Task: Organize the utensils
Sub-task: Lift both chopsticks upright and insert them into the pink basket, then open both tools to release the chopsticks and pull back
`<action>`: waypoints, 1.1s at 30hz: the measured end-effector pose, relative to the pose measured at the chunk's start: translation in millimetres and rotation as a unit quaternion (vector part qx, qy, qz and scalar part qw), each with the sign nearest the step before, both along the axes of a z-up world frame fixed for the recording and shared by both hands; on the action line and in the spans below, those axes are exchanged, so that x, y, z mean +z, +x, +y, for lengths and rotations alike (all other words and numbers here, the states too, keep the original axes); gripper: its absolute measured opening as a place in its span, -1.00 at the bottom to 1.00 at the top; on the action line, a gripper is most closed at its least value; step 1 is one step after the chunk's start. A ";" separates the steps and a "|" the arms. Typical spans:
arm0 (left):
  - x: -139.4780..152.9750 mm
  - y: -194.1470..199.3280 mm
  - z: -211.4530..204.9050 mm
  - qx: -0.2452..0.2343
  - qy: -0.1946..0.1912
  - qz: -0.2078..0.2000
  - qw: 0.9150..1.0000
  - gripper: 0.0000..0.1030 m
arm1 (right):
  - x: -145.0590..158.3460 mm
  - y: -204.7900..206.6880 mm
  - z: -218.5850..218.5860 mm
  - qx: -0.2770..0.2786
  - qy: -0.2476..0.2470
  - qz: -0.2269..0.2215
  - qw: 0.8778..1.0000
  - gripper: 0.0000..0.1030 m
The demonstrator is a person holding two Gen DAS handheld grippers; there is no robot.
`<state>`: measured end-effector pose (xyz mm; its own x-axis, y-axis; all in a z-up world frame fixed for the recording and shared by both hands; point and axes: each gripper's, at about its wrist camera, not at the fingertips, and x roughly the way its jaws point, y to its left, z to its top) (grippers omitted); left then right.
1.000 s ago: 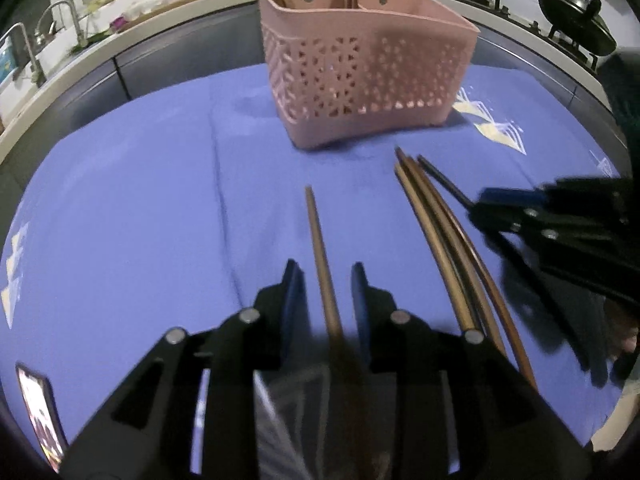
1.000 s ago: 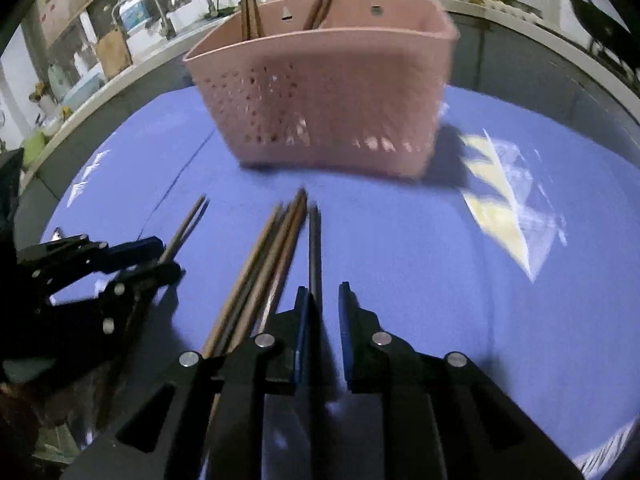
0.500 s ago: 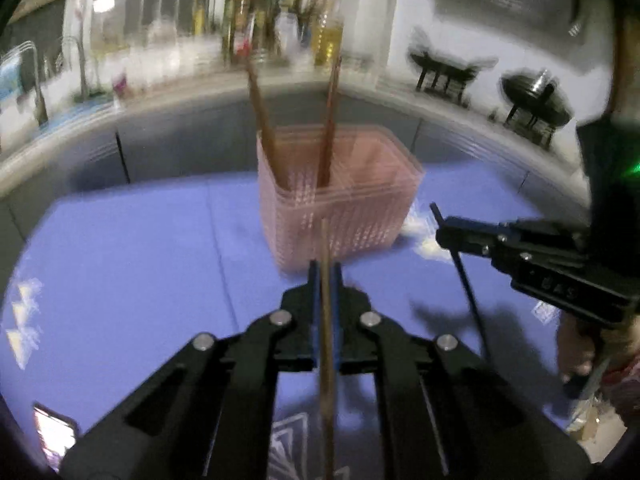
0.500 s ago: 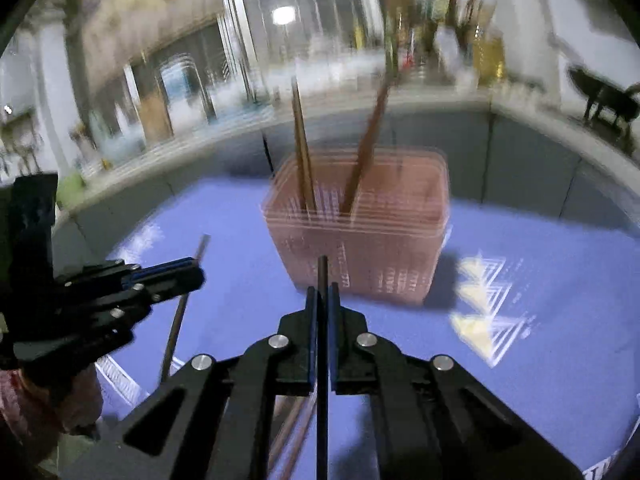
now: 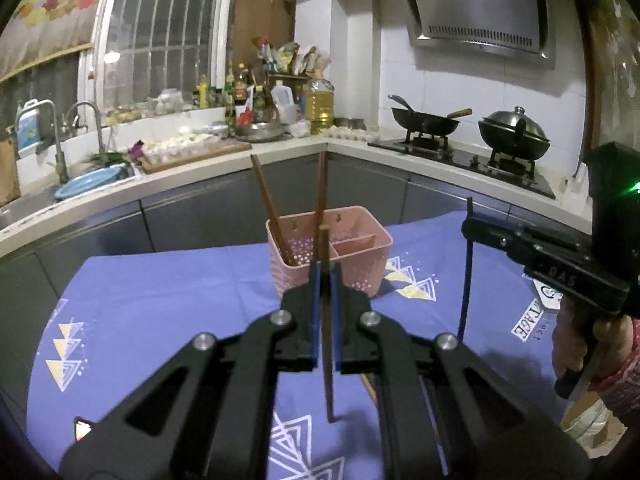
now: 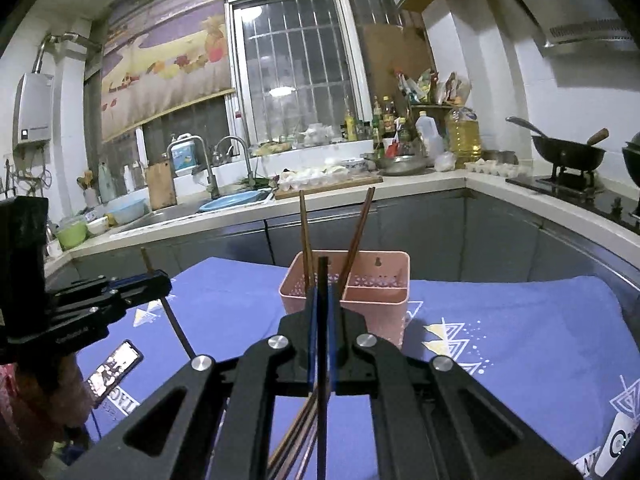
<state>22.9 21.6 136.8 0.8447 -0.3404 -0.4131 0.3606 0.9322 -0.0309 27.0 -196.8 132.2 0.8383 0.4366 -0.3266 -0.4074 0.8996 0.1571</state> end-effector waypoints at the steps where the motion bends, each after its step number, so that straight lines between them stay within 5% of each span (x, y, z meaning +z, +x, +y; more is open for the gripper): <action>1: 4.7 0.9 -0.9 0.000 -0.002 -0.004 1.000 -0.92 | 3.2 -1.8 -0.2 0.002 0.001 -0.001 1.000 -0.90; 9: 101.0 40.6 -7.1 -0.008 -0.042 -0.079 0.996 -0.92 | 92.2 50.5 5.3 0.005 0.054 -0.063 0.997 -0.90; 14: 125.4 86.9 -29.0 0.022 -0.026 -0.113 0.993 -0.92 | 124.8 99.7 15.5 -0.049 0.081 -0.119 0.988 -0.90; 18: 104.4 129.6 -39.9 0.039 -0.020 -0.087 0.995 -0.92 | 108.5 137.2 26.6 -0.082 0.076 -0.120 0.986 -0.90; 24: 58.3 177.1 -46.1 0.045 -0.009 -0.006 0.999 -0.92 | 45.3 195.7 38.1 -0.069 0.060 -0.006 0.996 -0.90; 33: 4.3 211.9 -47.0 0.057 0.005 0.086 0.995 -0.78 | -4.3 212.6 49.1 -0.030 0.045 0.096 0.994 -0.86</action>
